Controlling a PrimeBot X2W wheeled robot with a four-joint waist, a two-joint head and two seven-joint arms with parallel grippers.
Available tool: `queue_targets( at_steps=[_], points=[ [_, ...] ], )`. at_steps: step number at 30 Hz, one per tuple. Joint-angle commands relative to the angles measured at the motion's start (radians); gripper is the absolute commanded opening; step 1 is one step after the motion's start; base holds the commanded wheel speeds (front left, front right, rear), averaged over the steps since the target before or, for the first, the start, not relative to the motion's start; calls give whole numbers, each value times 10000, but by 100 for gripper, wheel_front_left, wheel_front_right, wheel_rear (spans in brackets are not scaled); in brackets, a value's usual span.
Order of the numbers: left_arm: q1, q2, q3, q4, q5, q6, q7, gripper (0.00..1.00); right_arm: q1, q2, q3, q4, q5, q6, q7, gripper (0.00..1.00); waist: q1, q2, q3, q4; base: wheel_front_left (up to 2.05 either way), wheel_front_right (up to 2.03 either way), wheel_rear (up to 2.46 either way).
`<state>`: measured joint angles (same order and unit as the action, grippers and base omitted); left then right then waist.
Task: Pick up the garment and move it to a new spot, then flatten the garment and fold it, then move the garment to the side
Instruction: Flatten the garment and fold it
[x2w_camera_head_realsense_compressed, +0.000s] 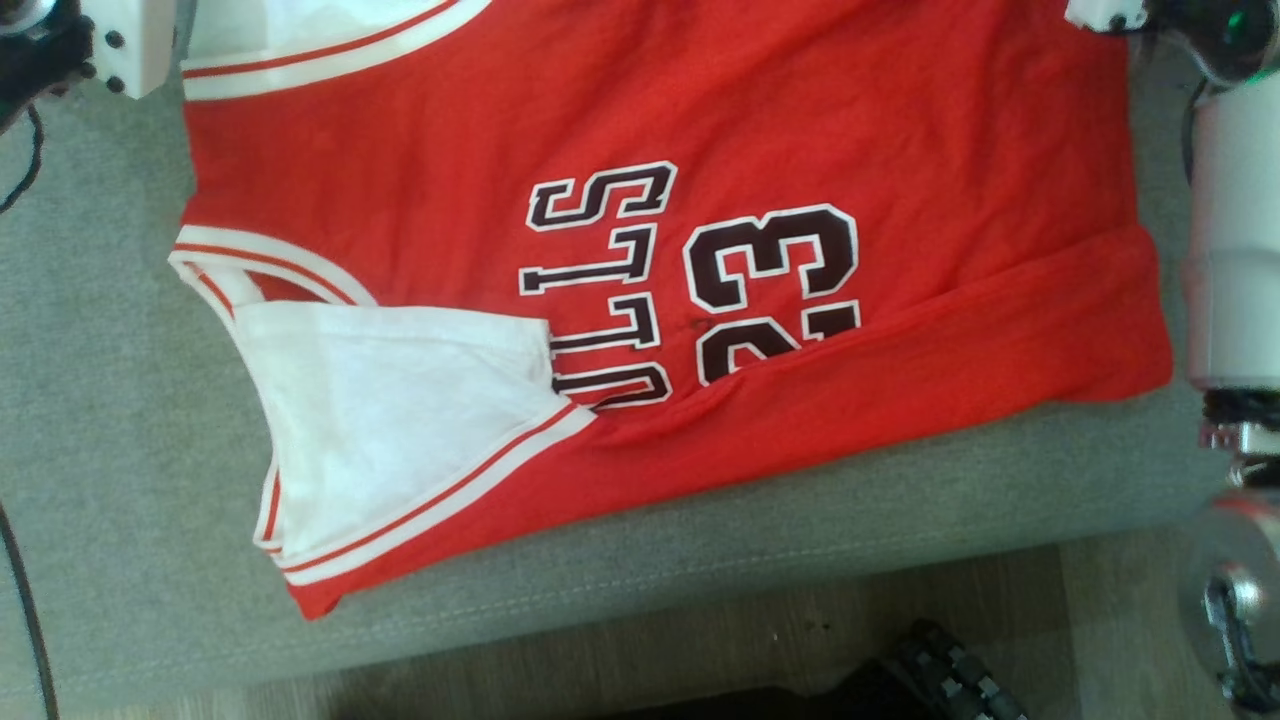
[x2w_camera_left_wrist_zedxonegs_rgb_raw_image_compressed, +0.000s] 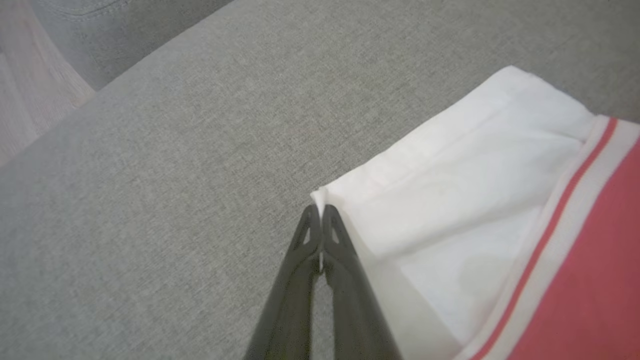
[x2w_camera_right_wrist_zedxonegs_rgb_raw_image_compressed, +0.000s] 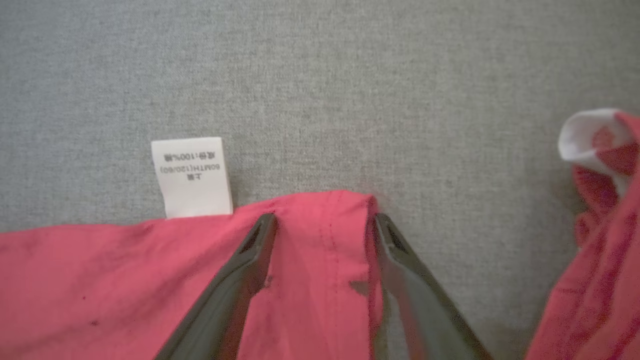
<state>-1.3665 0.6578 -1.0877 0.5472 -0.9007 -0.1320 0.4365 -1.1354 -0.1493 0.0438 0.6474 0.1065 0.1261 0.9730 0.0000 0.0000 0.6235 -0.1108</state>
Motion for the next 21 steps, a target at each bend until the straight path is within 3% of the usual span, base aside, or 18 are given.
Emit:
queue_targets(
  at_steps=[1, 5, 6, 7, 8, 9, 14, 21],
  points=[
    [-591, 315, 322, -130, -97, 14, -135, 0, -390, 197, -14, -204, -123, 46, -86, 100, 0, 0, 9, 44, 0, 0, 0],
    [-718, 295, 11, -81, -240, 14, -259, 0, -713, 276, -176, 283, -309, 46, -228, 100, 0, 0, 21, 135, 0, 0, 0],
    [-758, 294, -72, -67, -273, 14, -270, 0, -774, 287, -191, 392, -342, 46, -263, 87, 0, 0, 26, 150, 0, 0, 0],
    [-805, 296, -150, -49, -306, 14, -281, 0, -827, 297, -197, 487, -374, 46, -302, 49, 0, 0, 31, 161, 0, 0, 0],
    [-856, 297, -220, -27, -341, 14, -293, 0, -875, 305, -191, 578, -403, 46, -338, 17, 0, 0, 34, 170, 0, 0, 0],
    [-914, 296, -285, -5, -380, 14, -305, 0, -936, 310, -183, 648, -415, 46, -412, 0, 0, 0, 45, 178, 0, 0, 0],
    [-1236, 378, -633, -8, -311, 14, -827, 0, -1191, 269, -51, 928, -442, 46, -841, 0, 0, 0, 68, 176, 0, 0, 0],
    [-1670, 520, -724, 273, -198, 14, -2547, 0, -1596, 116, -48, 957, -138, 46, -2041, 0, 0, 0, 91, 196, 0, 0, 0]
  ],
)
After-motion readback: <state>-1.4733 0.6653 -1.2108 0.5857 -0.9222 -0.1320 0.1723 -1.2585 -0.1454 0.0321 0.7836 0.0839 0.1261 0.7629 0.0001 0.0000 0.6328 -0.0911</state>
